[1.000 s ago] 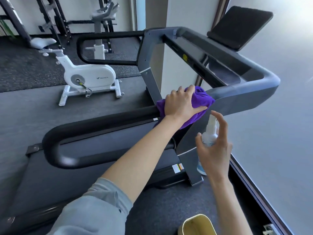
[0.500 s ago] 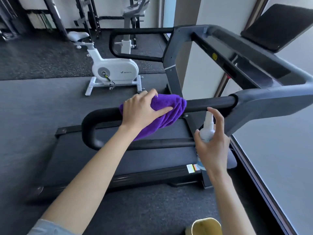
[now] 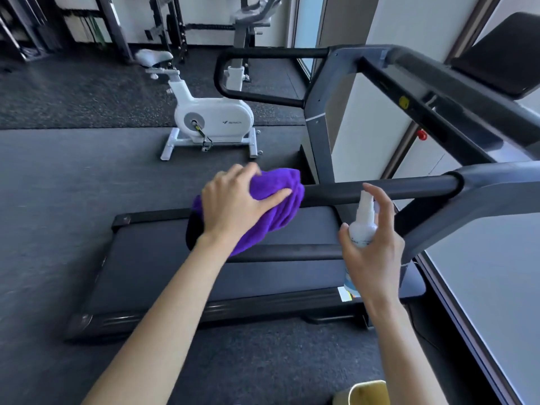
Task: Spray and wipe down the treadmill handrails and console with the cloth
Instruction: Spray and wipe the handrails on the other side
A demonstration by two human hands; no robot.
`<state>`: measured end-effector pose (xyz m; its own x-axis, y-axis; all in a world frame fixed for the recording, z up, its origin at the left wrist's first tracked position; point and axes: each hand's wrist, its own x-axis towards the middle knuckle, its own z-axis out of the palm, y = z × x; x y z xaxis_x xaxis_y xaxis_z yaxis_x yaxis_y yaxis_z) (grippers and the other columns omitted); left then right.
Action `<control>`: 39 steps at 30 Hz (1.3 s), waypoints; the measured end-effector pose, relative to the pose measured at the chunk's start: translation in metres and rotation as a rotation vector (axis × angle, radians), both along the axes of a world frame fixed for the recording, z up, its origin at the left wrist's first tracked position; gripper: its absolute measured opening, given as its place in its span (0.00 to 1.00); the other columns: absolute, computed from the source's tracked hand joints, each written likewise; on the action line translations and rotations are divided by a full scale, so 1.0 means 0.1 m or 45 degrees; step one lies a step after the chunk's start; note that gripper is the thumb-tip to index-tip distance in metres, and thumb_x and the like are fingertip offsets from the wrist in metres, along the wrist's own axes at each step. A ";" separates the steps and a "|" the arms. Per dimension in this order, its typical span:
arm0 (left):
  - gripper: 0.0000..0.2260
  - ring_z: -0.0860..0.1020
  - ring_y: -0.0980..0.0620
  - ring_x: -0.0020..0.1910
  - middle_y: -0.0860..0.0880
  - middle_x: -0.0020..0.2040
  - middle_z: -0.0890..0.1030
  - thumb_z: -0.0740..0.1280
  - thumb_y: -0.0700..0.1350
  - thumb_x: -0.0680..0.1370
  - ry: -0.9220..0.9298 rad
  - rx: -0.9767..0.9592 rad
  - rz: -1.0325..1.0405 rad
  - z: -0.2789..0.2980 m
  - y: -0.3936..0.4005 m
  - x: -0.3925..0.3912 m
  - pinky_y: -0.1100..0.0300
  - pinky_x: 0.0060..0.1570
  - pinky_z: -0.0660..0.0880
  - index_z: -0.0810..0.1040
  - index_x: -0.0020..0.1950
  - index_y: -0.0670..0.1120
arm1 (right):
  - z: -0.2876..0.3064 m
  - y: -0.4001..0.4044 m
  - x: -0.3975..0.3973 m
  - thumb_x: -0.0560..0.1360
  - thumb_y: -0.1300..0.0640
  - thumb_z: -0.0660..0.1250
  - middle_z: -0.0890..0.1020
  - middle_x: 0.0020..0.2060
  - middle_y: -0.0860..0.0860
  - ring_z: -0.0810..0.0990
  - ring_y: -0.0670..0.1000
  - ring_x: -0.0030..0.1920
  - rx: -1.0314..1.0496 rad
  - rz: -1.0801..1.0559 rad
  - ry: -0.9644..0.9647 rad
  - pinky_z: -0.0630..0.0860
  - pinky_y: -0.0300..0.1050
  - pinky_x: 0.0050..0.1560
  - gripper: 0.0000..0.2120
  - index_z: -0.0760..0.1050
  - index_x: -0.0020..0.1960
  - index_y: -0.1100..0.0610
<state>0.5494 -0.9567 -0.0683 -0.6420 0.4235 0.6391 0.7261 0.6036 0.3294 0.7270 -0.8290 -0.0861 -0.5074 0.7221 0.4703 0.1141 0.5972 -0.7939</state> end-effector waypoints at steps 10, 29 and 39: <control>0.28 0.77 0.44 0.43 0.49 0.45 0.78 0.64 0.71 0.69 0.064 -0.158 -0.238 -0.01 0.20 0.09 0.52 0.40 0.70 0.78 0.51 0.49 | -0.05 -0.39 -0.06 0.71 0.67 0.68 0.77 0.42 0.31 0.75 0.45 0.34 0.061 -0.097 0.006 0.69 0.28 0.32 0.31 0.66 0.67 0.41; 0.17 0.75 0.48 0.35 0.50 0.34 0.78 0.67 0.61 0.71 -0.513 0.389 -0.275 -0.11 -0.74 -0.59 0.50 0.42 0.75 0.76 0.39 0.46 | -0.16 -0.79 -0.23 0.72 0.65 0.69 0.68 0.26 0.41 0.68 0.47 0.27 -0.012 -0.055 -0.183 0.66 0.36 0.29 0.31 0.65 0.67 0.40; 0.11 0.71 0.62 0.31 0.60 0.29 0.75 0.73 0.55 0.70 -0.793 0.505 -0.892 -0.09 -0.59 -1.42 0.67 0.37 0.69 0.76 0.38 0.50 | -0.27 -1.39 -0.89 0.72 0.66 0.70 0.78 0.44 0.34 0.73 0.44 0.32 0.015 -0.479 -0.098 0.74 0.38 0.37 0.33 0.65 0.68 0.40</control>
<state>0.4079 -1.0160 -0.0772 -0.5973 0.6624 0.4522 0.5057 -0.1266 0.8534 0.6380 -0.9675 -0.1134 -0.2418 0.8593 0.4507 0.3860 0.5114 -0.7678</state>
